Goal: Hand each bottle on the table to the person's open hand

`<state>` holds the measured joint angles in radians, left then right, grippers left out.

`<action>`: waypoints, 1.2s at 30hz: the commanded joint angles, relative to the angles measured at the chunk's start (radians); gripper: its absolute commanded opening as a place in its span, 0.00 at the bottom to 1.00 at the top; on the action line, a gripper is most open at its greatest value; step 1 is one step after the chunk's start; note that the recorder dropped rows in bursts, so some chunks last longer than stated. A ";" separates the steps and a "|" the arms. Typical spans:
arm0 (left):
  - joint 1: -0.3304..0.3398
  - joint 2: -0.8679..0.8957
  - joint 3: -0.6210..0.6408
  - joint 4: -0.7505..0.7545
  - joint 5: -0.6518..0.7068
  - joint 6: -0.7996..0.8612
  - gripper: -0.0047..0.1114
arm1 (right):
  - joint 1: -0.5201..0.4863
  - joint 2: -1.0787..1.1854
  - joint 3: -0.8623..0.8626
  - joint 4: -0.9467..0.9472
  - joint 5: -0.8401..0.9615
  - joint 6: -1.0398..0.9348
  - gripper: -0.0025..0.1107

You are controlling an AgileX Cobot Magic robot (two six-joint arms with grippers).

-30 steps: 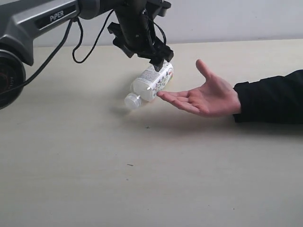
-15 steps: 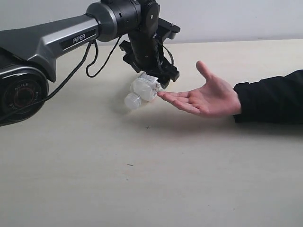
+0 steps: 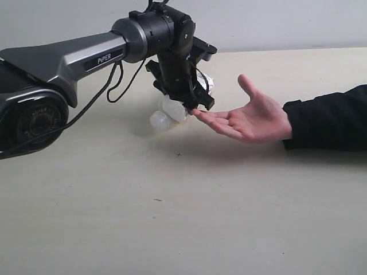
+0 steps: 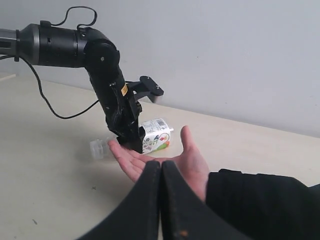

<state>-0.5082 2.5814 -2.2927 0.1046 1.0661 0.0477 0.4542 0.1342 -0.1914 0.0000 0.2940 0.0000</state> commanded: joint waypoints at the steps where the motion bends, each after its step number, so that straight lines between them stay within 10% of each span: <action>1: 0.000 -0.050 -0.010 0.082 0.007 -0.005 0.16 | -0.002 -0.004 0.004 0.000 -0.005 0.000 0.02; 12: 0.000 -0.235 -0.088 0.174 0.155 -0.302 0.05 | -0.002 -0.004 0.004 0.000 -0.005 0.000 0.02; 18: -0.020 -0.338 0.004 -0.015 0.155 -0.307 0.04 | -0.002 -0.004 0.004 0.000 -0.005 0.000 0.02; 36: -0.408 -0.579 0.514 0.265 -0.053 -1.084 0.04 | -0.002 -0.004 0.004 0.000 -0.005 0.000 0.02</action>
<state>-0.8876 2.0082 -1.8200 0.3437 1.0948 -0.9310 0.4542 0.1342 -0.1914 0.0000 0.2940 0.0000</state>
